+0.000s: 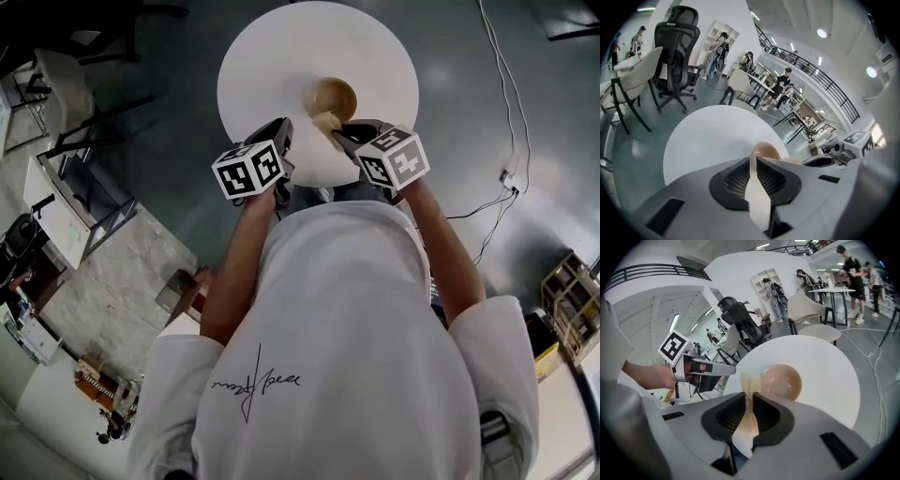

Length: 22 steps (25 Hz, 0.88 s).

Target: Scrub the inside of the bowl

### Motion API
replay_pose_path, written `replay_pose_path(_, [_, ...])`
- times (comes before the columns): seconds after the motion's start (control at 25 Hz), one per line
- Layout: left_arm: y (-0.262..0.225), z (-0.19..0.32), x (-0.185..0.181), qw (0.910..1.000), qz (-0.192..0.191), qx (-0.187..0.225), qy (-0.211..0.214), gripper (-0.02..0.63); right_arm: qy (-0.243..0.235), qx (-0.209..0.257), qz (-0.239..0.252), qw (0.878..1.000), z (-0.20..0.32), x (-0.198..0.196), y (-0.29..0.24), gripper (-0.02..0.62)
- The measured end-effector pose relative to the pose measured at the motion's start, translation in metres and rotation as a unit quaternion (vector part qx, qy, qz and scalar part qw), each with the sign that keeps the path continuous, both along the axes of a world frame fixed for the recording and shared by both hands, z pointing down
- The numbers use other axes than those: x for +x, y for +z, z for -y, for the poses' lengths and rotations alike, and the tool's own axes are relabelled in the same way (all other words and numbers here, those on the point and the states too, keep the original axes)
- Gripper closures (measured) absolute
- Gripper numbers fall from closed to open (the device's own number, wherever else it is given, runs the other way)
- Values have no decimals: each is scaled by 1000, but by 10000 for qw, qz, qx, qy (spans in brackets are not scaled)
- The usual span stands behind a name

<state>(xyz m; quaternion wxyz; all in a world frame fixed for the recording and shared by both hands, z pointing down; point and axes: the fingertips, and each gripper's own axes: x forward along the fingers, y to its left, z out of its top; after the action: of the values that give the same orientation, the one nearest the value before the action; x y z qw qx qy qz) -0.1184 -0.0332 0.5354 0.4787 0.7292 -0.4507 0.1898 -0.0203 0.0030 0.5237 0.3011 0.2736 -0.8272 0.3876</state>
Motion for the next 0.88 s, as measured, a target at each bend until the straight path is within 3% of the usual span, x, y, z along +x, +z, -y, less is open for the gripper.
replay_pose_path(0.36, [-19, -16, -26, 9992, -154, 217, -287, 583, 101, 134, -206, 9996, -15, 24, -15, 534])
replay_pose_path(0.64, [-32, -29, -40, 9982, -397, 369, -273, 598, -226, 440, -375, 9981, -35, 24, -30, 534])
replay_pose_path(0.88, [-51, -42, -46, 9967, -486, 644, -125, 600, -44, 537, -344, 9980, -47, 21, -41, 534])
